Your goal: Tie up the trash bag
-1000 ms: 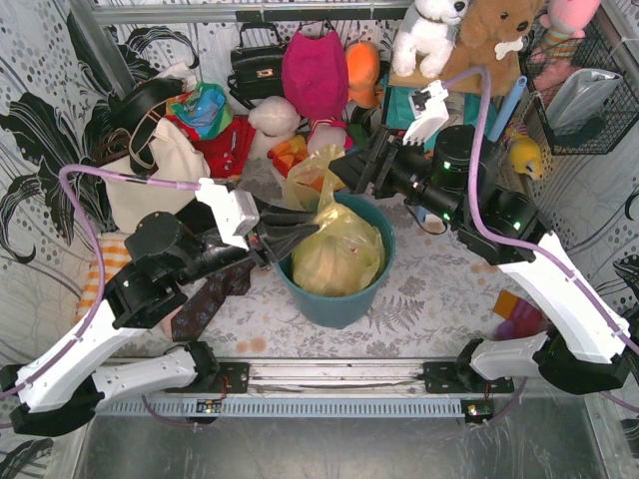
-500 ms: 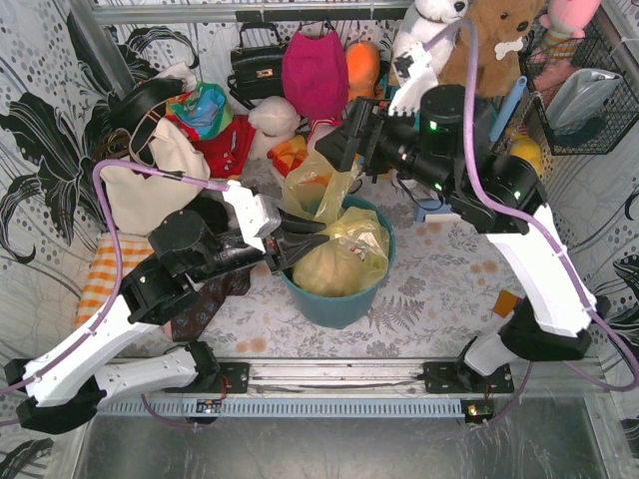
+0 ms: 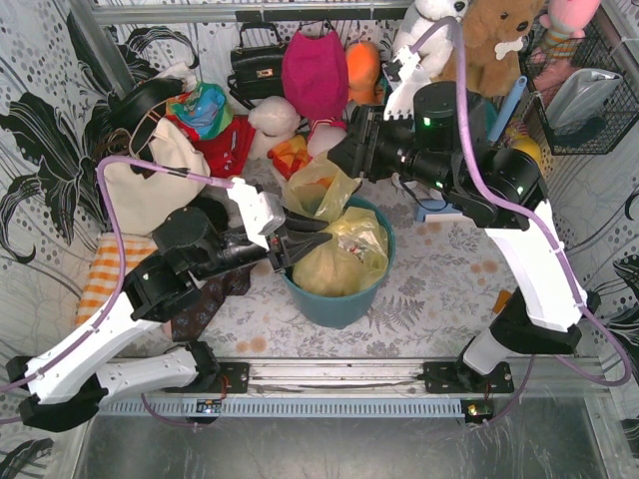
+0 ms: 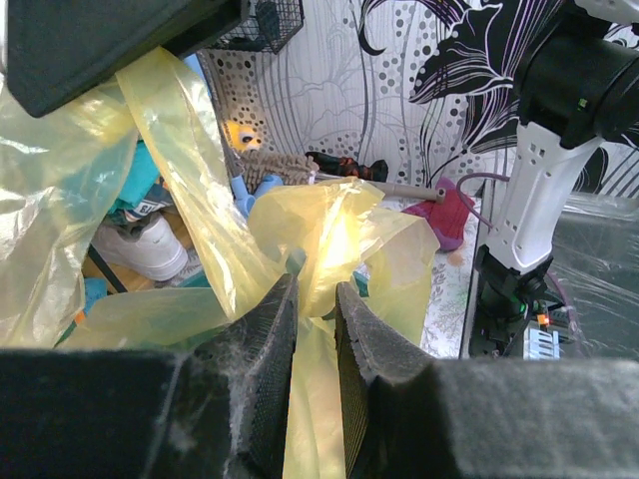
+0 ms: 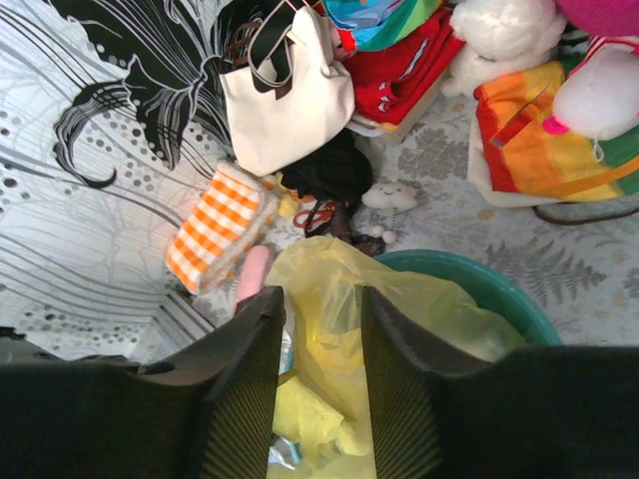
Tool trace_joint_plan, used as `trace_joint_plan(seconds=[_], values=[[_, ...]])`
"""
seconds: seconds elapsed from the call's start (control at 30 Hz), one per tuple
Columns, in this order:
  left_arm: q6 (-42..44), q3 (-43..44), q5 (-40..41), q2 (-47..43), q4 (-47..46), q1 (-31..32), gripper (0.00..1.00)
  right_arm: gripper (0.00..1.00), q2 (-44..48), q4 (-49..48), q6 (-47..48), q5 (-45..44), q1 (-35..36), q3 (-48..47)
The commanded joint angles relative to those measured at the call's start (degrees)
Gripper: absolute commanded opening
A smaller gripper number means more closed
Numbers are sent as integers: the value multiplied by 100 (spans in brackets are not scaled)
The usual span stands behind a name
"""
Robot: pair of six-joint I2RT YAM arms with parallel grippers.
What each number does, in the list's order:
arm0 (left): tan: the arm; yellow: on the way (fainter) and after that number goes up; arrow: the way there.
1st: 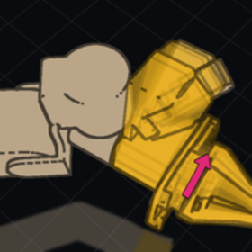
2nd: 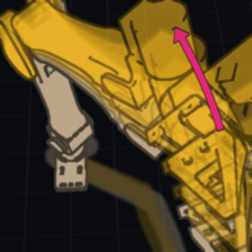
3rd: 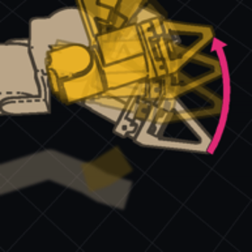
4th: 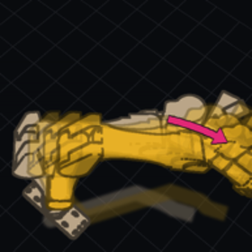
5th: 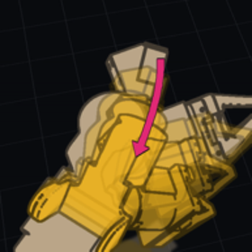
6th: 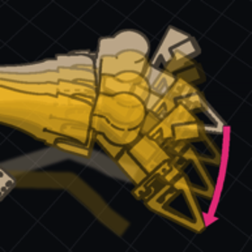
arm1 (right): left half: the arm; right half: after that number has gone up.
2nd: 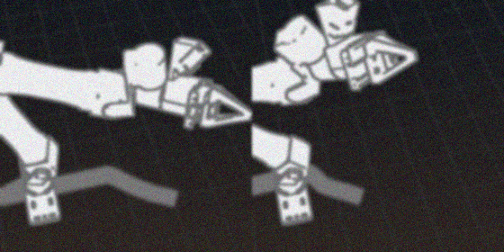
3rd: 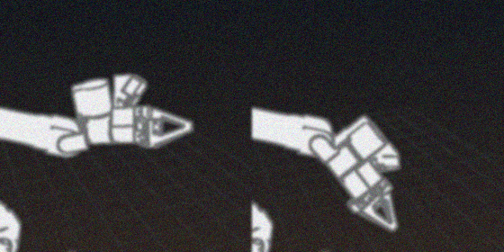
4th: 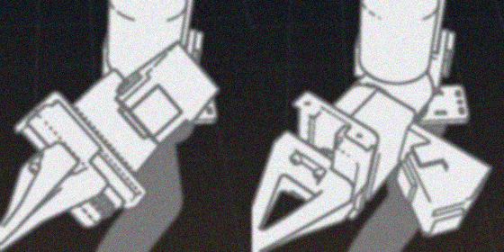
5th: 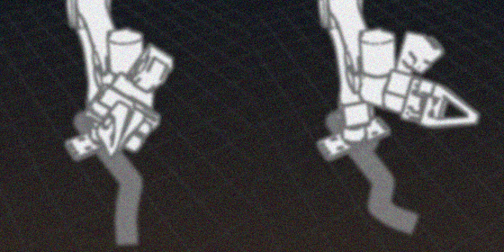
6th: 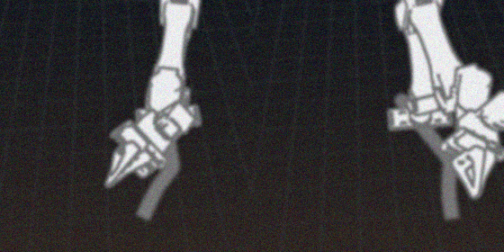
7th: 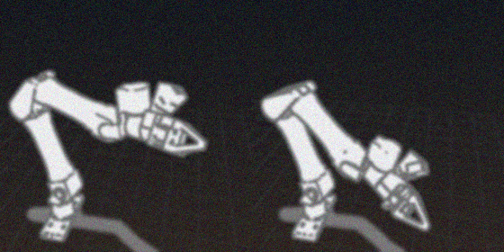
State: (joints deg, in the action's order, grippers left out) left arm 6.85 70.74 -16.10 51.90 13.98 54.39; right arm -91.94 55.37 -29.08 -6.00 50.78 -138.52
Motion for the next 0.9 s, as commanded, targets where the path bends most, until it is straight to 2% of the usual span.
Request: trace_joint_plan(seconds=[0.0,0.07,0.1,0.43,0.67,0.87], values=[[127,319,-97,154,-143,28,30,25,244,105,95,55,33,0],[161,433,-149,256,-132,28,30,3,289,78,61,75,28,4],[173,491,-161,317,-134,28,30,0,297,41,35,117,28,27],[364,1350,-61,1105,-100,163,26,0,132,-1041,-532,725,77,267],[735,1459,1245,1239,-113,451,24,0,117,-1292,-759,689,240,319],[885,1131,2235,939,-370,503,21,0,646,-1436,-846,363,255,1030]])
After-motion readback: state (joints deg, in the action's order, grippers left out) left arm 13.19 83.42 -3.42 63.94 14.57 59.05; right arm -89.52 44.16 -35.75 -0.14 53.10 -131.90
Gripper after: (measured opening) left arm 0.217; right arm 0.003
